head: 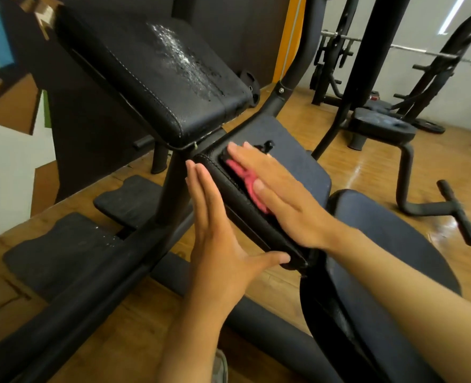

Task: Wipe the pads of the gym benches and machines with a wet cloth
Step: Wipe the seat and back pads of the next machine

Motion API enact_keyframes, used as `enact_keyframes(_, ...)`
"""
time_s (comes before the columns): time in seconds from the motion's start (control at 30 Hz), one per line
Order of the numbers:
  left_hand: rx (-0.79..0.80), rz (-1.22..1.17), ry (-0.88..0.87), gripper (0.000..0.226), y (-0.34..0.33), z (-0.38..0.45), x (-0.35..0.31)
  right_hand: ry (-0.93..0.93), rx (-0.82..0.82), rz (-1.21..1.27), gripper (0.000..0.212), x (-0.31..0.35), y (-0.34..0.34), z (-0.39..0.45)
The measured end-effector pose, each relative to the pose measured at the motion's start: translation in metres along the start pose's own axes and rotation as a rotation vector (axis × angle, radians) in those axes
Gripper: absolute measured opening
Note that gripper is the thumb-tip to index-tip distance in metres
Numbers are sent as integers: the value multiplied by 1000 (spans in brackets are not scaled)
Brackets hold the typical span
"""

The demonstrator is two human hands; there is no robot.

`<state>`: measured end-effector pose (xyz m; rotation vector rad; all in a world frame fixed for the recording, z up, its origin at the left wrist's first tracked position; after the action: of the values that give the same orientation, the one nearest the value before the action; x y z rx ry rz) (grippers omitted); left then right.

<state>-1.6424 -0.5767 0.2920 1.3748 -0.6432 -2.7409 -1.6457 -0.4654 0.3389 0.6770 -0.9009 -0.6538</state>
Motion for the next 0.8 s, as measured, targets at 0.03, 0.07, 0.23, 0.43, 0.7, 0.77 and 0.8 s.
enact_keyframes(0.03, 3, -1, 6, 165, 0, 0, 0, -54, -41, 27, 50, -20, 11, 17)
enact_keyframes(0.07, 3, 7, 11, 165, 0, -1, 1, -122, -91, 40, 52, -36, 23, 34)
enact_keyframes(0.23, -2, 22, 33, 165, 0, -3, 3, -278, -265, -44, 50, -70, 43, 47)
enact_keyframes(0.43, -2, 2, 31, 164, 0, -3, 3, -621, -382, 7, 48, -127, 71, -58)
enact_keyframes(0.7, -18, 26, 4, 160, -1, -2, -1, -144, -151, -127, 52, 33, -7, -101)
enact_keyframes(0.77, -1, 14, 10, 162, -1, -2, 0, -190, -206, -97, 50, 5, 10, -81)
enact_keyframes(0.8, 2, 14, 12, 163, -1, -2, 0, -247, -240, -75, 49, -17, 19, -70)
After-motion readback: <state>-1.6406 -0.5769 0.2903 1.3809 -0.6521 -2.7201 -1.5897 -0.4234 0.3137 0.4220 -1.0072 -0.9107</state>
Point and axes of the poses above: each hand's wrist, its own z-axis towards the middle knuckle, its own y-axis out of the back of the hand, x = y × z, the point moved 9 cm from there along z, towards the middle knuckle, and after that the axes turned 3 degrees about z, right-handed, at the moved point
